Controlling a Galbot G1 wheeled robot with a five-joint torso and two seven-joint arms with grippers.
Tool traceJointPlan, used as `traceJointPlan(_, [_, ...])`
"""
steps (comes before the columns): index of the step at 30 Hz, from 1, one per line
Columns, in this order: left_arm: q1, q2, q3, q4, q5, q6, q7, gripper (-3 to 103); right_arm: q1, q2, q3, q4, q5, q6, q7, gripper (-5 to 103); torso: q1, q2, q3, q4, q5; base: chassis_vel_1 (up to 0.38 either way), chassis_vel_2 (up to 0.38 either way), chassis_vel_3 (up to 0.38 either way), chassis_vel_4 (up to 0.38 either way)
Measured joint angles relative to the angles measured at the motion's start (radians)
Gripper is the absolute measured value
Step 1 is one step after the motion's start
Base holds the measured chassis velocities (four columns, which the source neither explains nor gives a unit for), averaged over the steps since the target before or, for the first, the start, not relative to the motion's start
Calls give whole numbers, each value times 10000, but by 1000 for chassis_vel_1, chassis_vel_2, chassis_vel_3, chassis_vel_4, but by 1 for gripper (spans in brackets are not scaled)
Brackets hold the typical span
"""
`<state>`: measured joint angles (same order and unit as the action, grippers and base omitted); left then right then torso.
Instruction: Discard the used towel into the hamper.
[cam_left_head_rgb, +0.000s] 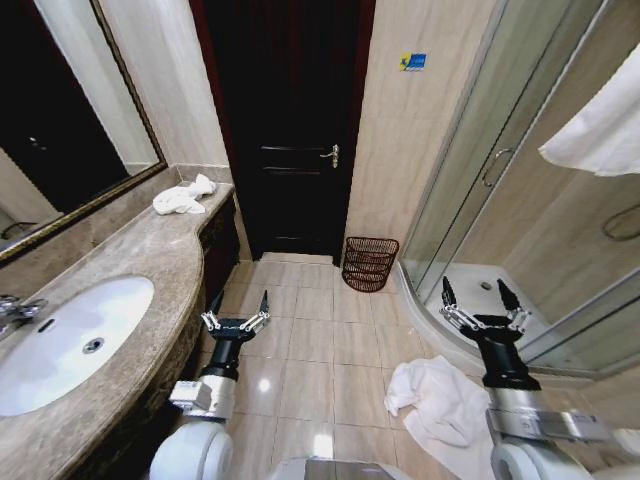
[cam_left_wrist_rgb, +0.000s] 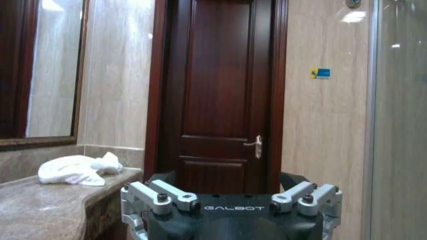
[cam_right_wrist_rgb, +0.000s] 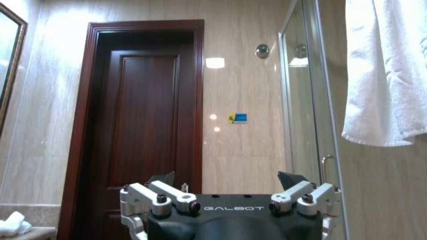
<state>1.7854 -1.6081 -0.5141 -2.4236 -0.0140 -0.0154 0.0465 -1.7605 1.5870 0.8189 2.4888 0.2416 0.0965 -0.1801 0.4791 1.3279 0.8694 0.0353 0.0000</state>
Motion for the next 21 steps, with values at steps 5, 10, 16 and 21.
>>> traceJointPlan(5, [-36,0,147,155,-39,-22,-137,100,-30,-40,43,0,-35,-11,-12,100,0,0,0,0,0,0,0,0,0])
traceJointPlan(10, [-103,0,267,273,-68,-143,-180,100,-77,-118,88,-18,-25,-13,-17,100,0,0,0,0,0,0,0,0,0])
traceJointPlan(16, [-117,1,240,442,-63,-268,-105,100,-25,-158,95,-78,56,-12,-12,100,0,0,0,0,1,0,0,0,0])
traceJointPlan(21, [-67,1,226,762,-11,-488,-24,100,20,-166,60,-80,5,-12,-51,100,0,0,0,0,0,0,0,0,0])
